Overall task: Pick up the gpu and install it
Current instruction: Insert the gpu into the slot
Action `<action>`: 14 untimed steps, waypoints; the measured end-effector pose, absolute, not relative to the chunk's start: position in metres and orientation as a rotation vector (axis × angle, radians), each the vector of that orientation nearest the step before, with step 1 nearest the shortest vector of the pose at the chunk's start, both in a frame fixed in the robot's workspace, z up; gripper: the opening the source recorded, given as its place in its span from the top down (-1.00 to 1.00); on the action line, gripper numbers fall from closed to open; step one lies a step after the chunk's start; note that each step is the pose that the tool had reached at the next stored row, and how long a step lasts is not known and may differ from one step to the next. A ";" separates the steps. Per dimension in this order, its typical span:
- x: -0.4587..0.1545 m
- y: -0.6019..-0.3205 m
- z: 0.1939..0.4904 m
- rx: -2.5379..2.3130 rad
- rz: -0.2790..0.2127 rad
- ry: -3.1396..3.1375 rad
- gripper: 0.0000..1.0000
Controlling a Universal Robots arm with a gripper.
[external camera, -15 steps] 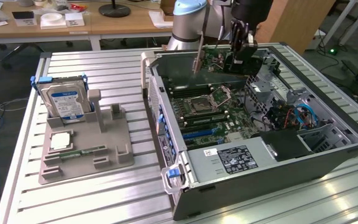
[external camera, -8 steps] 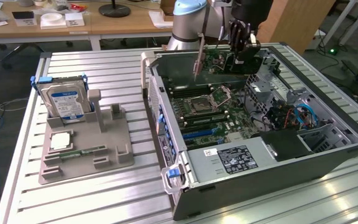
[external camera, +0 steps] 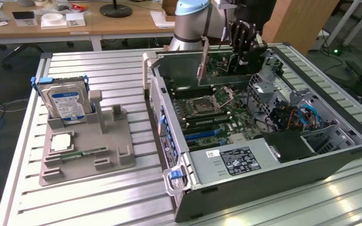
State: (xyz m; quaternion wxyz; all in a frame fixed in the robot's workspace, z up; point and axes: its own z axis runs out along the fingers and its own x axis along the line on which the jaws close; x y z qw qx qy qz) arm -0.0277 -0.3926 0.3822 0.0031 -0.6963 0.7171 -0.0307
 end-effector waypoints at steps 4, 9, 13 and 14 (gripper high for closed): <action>-0.028 -0.393 0.382 -2.258 -0.104 2.177 0.45; -0.028 -0.393 0.382 -2.258 -0.104 2.177 0.45; -0.028 -0.393 0.381 -2.245 -0.077 2.166 0.45; -0.028 -0.393 0.381 -2.244 -0.076 2.166 0.45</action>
